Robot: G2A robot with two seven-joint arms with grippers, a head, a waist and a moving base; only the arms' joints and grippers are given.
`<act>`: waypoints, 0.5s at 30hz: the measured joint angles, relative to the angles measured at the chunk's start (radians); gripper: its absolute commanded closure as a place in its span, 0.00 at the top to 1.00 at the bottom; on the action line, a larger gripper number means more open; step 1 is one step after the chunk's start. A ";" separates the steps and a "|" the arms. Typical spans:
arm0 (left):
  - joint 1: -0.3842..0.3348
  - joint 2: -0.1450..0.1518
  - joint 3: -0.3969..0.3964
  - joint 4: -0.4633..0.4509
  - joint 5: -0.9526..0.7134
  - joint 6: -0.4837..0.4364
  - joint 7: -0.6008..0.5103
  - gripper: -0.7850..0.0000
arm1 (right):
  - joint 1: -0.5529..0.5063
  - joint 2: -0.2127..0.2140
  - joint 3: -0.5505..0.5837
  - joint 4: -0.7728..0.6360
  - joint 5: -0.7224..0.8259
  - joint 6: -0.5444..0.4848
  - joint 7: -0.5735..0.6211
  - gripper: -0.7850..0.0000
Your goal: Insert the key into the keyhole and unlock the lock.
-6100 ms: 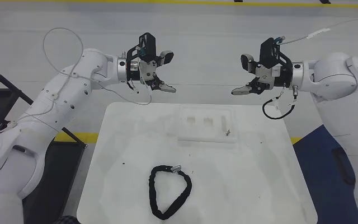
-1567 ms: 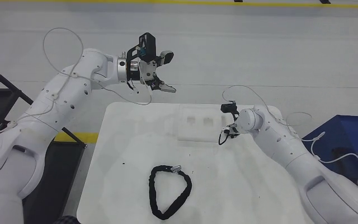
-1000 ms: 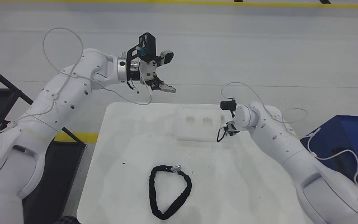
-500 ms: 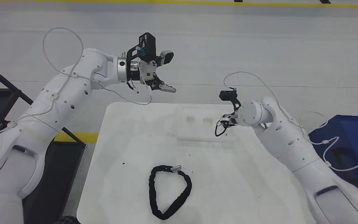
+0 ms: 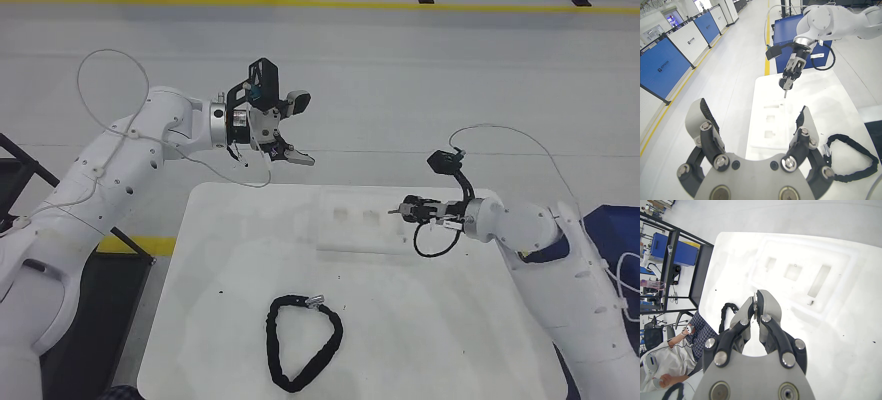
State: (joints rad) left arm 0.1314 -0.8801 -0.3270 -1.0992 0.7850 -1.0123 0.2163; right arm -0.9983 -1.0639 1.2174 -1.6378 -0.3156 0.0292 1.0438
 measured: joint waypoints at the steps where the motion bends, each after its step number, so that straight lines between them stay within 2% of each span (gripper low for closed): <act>1: 0.000 0.000 0.000 0.000 0.000 0.000 0.000 1.00 | -0.014 0.003 0.013 -0.026 0.002 -0.001 0.000 0.00; 7: 0.000 0.000 0.000 0.000 0.000 0.000 0.000 1.00 | -0.111 0.024 0.114 -0.173 0.002 -0.002 -0.014 0.00; 15: 0.000 0.000 0.000 0.000 0.000 0.000 0.000 1.00 | -0.214 0.039 0.225 -0.250 0.022 0.007 -0.067 0.00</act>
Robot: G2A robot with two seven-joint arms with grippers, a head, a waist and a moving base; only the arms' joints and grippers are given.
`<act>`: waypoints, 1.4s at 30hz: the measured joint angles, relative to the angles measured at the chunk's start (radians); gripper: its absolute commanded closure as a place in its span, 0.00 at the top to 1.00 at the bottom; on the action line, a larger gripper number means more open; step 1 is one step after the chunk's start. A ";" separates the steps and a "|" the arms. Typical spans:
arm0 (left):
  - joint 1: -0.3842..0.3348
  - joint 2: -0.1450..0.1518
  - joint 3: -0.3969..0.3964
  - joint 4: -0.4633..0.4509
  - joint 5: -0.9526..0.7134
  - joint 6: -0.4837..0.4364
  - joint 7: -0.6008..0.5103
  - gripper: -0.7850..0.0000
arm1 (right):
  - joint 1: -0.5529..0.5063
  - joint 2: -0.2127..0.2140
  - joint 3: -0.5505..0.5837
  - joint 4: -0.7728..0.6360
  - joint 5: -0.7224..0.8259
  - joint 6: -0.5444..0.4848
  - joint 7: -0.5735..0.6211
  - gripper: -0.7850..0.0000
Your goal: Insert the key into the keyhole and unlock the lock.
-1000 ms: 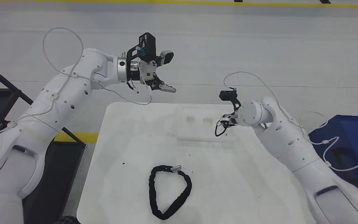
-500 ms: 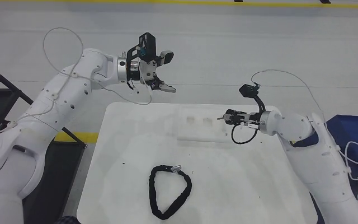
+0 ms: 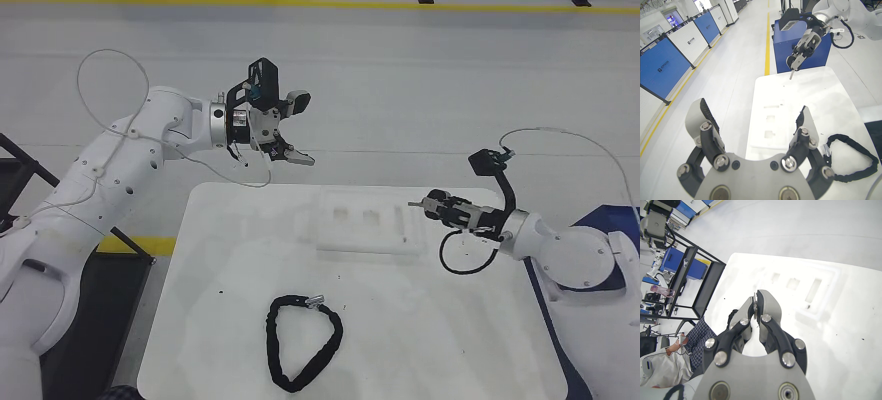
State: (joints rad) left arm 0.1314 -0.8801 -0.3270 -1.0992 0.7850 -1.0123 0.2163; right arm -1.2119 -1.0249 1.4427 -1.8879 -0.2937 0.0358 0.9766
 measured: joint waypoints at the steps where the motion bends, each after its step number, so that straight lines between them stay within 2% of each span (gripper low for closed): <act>1: 0.000 0.000 0.000 0.000 0.000 0.000 0.000 1.00 | -0.007 0.001 0.008 0.002 0.008 -0.004 -0.006 0.00; 11: 0.000 0.000 0.000 0.000 0.000 0.000 0.000 1.00 | -0.011 0.001 0.013 0.004 0.015 -0.008 -0.010 0.00; 15: 0.023 0.009 -0.024 -0.030 0.041 0.015 -0.005 1.00 | -0.011 0.001 0.013 0.004 0.015 -0.008 -0.010 0.00; 20: 0.120 0.030 -0.041 -0.043 0.170 0.000 0.085 1.00 | -0.011 0.001 0.013 0.004 0.015 -0.008 -0.010 0.00; 26: 0.233 0.038 -0.004 -0.054 0.287 0.000 0.215 1.00 | -0.011 0.001 0.013 0.004 0.015 -0.008 -0.010 0.00; 31: 0.271 0.026 0.070 -0.052 0.411 0.000 0.302 1.00 | -0.011 0.001 0.013 0.004 0.015 -0.008 -0.010 0.00; 35: 0.268 0.010 0.152 -0.025 0.489 0.000 0.331 1.00 | -0.011 0.001 0.013 0.004 0.015 -0.008 -0.010 0.00; 42: 0.342 -0.023 0.157 0.003 0.558 0.000 0.329 1.00 | -0.011 0.001 0.013 0.004 0.015 -0.008 -0.010 0.00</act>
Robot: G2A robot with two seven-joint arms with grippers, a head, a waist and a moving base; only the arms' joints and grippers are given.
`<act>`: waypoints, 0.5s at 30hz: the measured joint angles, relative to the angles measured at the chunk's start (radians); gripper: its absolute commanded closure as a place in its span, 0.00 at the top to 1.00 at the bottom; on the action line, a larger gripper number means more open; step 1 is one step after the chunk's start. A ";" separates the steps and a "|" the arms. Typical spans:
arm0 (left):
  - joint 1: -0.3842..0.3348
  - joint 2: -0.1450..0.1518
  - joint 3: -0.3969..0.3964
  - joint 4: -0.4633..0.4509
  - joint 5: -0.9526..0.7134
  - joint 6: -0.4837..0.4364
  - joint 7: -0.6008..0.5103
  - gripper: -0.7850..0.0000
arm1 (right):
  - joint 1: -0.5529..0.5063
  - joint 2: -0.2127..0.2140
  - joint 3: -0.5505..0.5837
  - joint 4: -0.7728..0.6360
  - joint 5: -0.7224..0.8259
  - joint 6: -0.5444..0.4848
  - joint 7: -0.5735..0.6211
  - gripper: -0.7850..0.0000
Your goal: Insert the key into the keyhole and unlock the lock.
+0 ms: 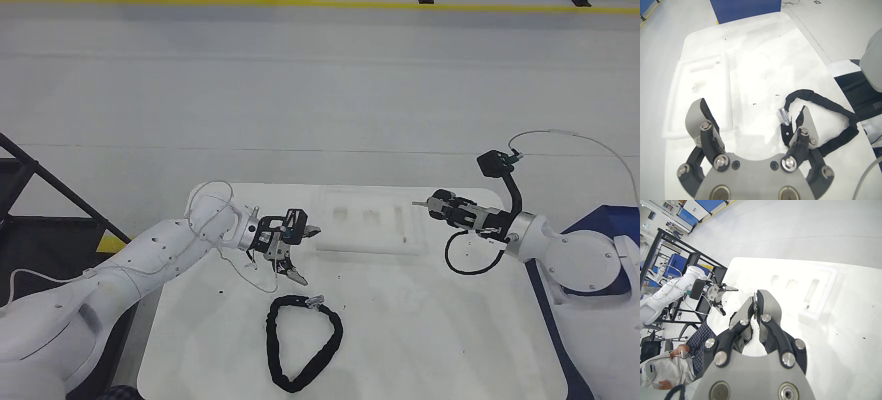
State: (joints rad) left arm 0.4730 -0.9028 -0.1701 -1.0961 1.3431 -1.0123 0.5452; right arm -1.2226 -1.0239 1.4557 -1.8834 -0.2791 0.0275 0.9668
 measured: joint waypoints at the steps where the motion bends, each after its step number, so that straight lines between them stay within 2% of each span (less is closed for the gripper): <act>1: 0.009 -0.006 0.000 0.008 -0.001 0.000 -0.013 1.00 | 0.000 0.000 0.000 0.000 0.000 0.000 0.000 0.00; 10: 0.040 -0.040 0.000 0.027 -0.069 0.000 -0.128 1.00 | 0.000 0.000 0.000 0.000 0.000 0.000 0.000 0.00; 15: 0.038 -0.040 0.000 0.028 -0.074 0.000 -0.132 1.00 | 0.000 0.000 0.000 0.000 0.000 0.000 0.000 0.00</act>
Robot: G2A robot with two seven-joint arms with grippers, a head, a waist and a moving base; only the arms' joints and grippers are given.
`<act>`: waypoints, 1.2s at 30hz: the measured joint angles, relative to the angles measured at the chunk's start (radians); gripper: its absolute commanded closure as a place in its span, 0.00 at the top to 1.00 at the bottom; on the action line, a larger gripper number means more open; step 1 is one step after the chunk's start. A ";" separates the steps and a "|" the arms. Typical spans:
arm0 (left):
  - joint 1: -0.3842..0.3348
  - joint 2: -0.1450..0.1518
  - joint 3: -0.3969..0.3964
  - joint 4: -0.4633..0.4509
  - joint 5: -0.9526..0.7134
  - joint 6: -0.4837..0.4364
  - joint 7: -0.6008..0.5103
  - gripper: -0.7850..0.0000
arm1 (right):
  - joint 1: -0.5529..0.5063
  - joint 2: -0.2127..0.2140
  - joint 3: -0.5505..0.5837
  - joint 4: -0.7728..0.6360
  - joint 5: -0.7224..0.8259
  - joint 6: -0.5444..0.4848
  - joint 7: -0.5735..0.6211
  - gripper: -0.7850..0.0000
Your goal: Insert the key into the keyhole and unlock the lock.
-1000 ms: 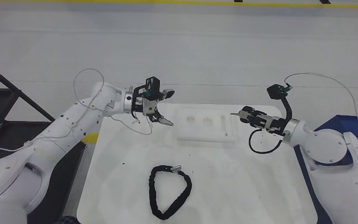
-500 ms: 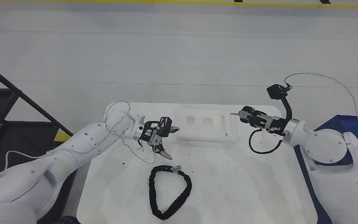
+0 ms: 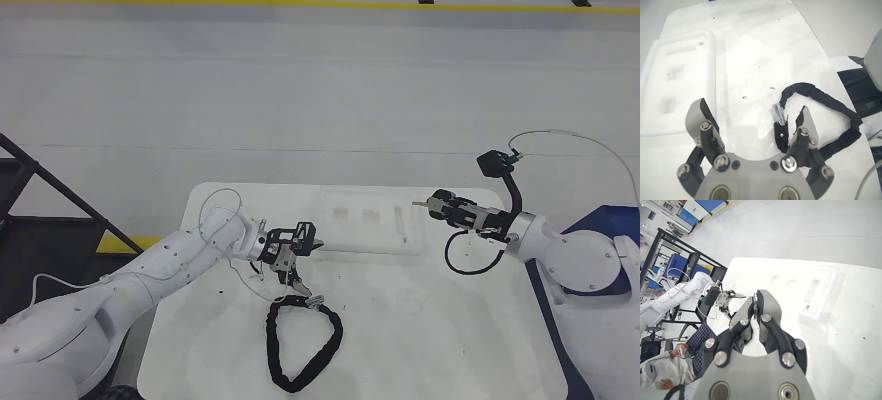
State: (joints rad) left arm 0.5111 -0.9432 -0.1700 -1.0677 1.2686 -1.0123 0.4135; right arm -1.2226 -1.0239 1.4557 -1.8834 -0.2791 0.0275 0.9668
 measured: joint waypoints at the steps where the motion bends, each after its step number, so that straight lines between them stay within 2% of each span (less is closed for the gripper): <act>1: 0.000 0.000 0.000 0.000 0.000 0.000 0.000 1.00 | 0.000 0.000 0.000 0.000 0.000 0.000 0.000 0.00; 8: 0.000 0.000 0.000 0.000 0.000 0.000 0.000 1.00 | 0.000 0.000 0.000 0.000 0.000 0.000 0.000 0.00; 12: 0.027 0.008 -0.016 -0.004 -0.007 0.006 0.007 1.00 | 0.000 0.000 0.000 0.000 0.000 0.000 0.000 0.00; 18: 0.105 0.039 -0.025 -0.007 0.074 0.020 0.113 1.00 | 0.000 0.000 0.000 0.000 0.000 0.000 0.000 0.00; 22: 0.148 0.053 -0.027 -0.007 0.160 0.063 0.223 1.00 | 0.000 0.000 0.000 0.000 0.000 0.000 0.000 0.00; 24: 0.165 0.056 -0.030 -0.005 0.206 0.112 0.283 1.00 | 0.000 0.000 0.000 0.000 0.000 0.000 0.000 0.00; 28: 0.187 0.048 -0.025 0.013 0.281 0.166 0.336 1.00 | 0.000 0.000 0.000 0.000 0.000 0.000 0.000 0.00; 36: 0.200 0.007 -0.015 0.056 0.337 0.172 0.336 1.00 | 0.000 0.000 0.000 0.000 0.000 0.000 0.000 0.00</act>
State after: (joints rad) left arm 0.7115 -0.9364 -0.1847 -1.0121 1.6056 -0.8404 0.7494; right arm -1.2226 -1.0239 1.4557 -1.8834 -0.2791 0.0275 0.9668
